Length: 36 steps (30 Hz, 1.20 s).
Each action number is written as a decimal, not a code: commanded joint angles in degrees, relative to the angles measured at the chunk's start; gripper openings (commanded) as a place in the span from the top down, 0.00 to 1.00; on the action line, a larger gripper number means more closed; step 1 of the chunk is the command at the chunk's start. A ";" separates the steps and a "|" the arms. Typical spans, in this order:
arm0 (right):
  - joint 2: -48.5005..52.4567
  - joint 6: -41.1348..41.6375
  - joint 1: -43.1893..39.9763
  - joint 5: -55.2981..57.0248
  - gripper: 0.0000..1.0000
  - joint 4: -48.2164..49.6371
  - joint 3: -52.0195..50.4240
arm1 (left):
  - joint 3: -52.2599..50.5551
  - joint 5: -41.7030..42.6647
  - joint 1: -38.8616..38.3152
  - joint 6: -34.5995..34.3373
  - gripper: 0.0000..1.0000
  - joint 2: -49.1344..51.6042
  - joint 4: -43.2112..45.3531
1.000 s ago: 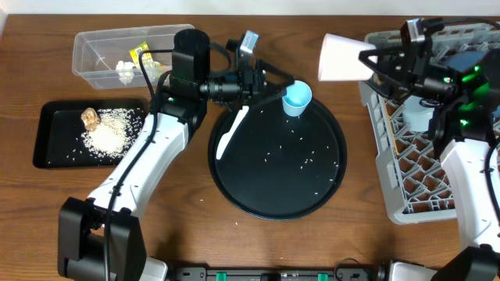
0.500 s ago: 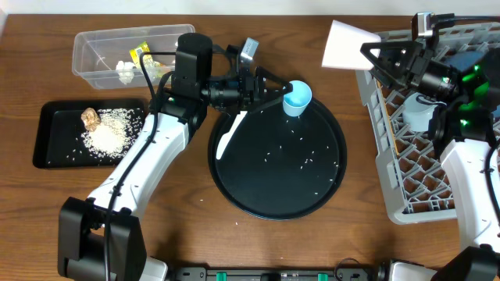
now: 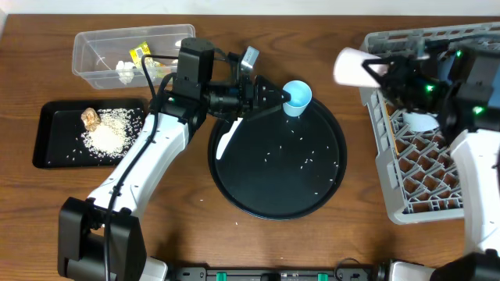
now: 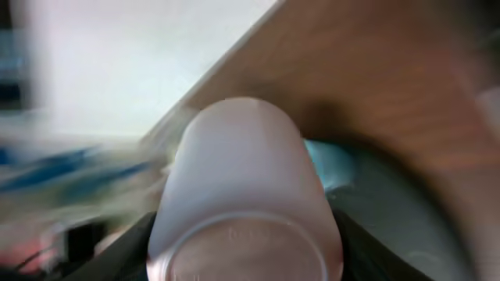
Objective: Sort waste into correct bins and load items into the dishwasher rack
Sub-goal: 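Lower the pink cup into the dish rack and release, right gripper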
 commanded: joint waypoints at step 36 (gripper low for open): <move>19.91 -6.25 -34.64 42.32 0.62 -22.43 16.35 | 0.13 -5.35 0.20 14.10 0.39 0.55 -13.35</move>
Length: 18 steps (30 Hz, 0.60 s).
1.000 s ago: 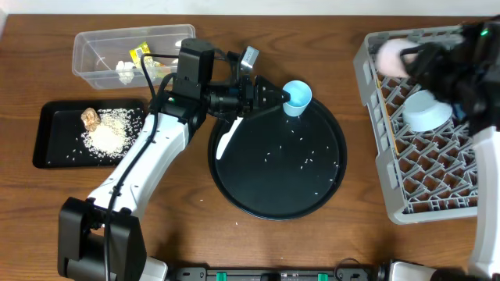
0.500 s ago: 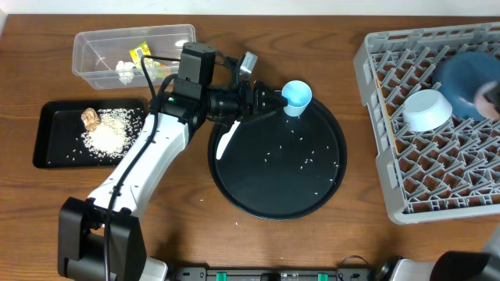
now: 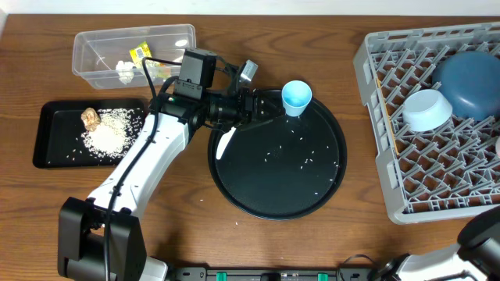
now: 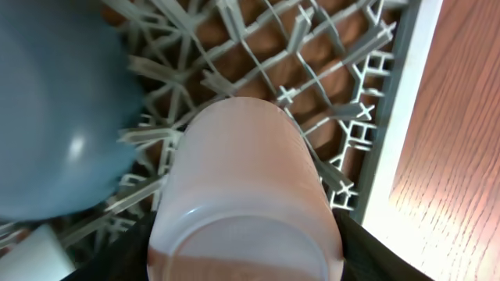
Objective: Sort waste into correct bins and load items into the dishwasher rack
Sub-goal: 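Lower the pink cup into the dish rack and release, right gripper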
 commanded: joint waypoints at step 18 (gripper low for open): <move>0.90 0.31 -0.07 -6.12 0.01 -3.56 4.83 | 0.13 -4.55 0.20 1.81 0.39 0.55 -0.26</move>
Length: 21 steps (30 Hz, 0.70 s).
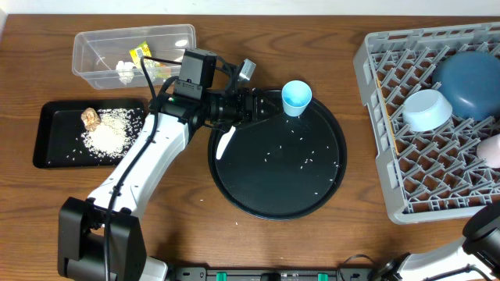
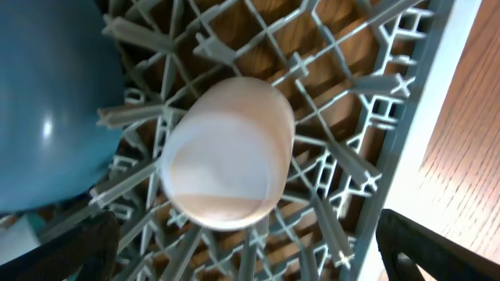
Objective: Sort waste into correct bins and load items into the dishwasher rack
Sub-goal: 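Lower the pink cup into the dish rack and release, right gripper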
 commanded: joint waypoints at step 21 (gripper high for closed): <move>-15.04 -11.08 24.87 -22.18 0.01 -9.31 6.21 | 0.13 -34.25 -8.76 1.75 0.39 0.90 -0.22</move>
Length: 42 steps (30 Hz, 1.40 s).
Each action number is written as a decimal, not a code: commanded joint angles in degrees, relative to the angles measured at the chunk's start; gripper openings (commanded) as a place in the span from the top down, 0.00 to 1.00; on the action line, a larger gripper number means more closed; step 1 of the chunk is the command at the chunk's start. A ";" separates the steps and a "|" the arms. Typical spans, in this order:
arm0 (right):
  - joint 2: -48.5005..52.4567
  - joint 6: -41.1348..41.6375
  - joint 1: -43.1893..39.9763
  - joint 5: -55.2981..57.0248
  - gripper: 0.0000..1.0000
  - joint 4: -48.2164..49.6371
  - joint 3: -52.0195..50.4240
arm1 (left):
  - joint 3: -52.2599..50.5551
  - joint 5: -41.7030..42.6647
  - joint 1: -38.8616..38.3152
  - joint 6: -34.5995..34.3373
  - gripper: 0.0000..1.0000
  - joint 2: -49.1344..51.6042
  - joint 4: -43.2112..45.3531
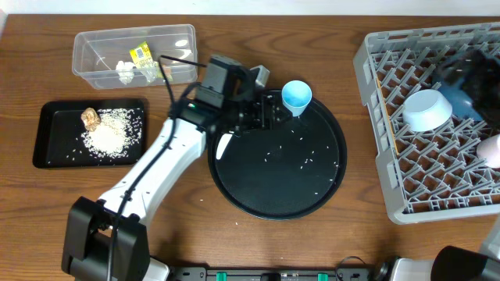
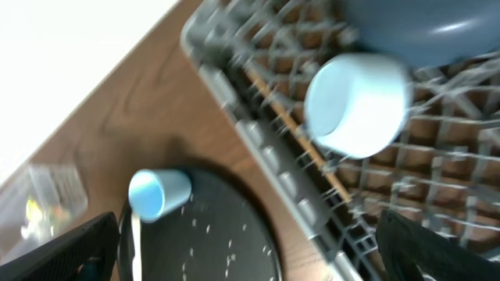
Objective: Sort waste into correct bins and load items into the dishwasher rack
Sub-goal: 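Lower the pink cup into the dish rack and release, right gripper, then grasp the blue cup on the round tray with the left gripper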
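Note:
A small blue cup (image 1: 297, 97) lies on its side at the far rim of the round black tray (image 1: 328, 183), also seen as the blue cup (image 2: 158, 193) in the right wrist view. My left gripper (image 1: 271, 110) is just left of the cup, its dark fingers looking spread, holding nothing. The grey dishwasher rack (image 1: 375, 117) holds a white bowl (image 1: 426, 109), a blue bowl (image 2: 422, 23) and a pink cup (image 1: 492, 150). My right gripper (image 2: 250, 251) hangs wide open and empty above the rack's left edge; its arm is a dark blur in the overhead view.
A clear plastic bin (image 1: 101, 58) with wrappers stands at the back left. In front of it a black rectangular tray (image 1: 47, 144) carries rice and a food scrap. A white utensil (image 1: 223, 144) and scattered rice grains lie on the round tray.
My right gripper has left the pink cup in the rack and now looks over the rack's left edge toward the round tray. My left arm has shifted right, its gripper closer to the blue cup.
My right gripper carried the pink cup from over the table to above the rack, beside the blue bowl. Then it stood open over the cup resting in the rack, and now it is away from it. My left gripper stayed near the blue cup throughout.

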 commanded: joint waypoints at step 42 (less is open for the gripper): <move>1.51 -0.72 14.71 1.49 0.01 4.66 -16.06 | 2.56 -30.47 -6.54 -3.10 0.39 22.77 22.27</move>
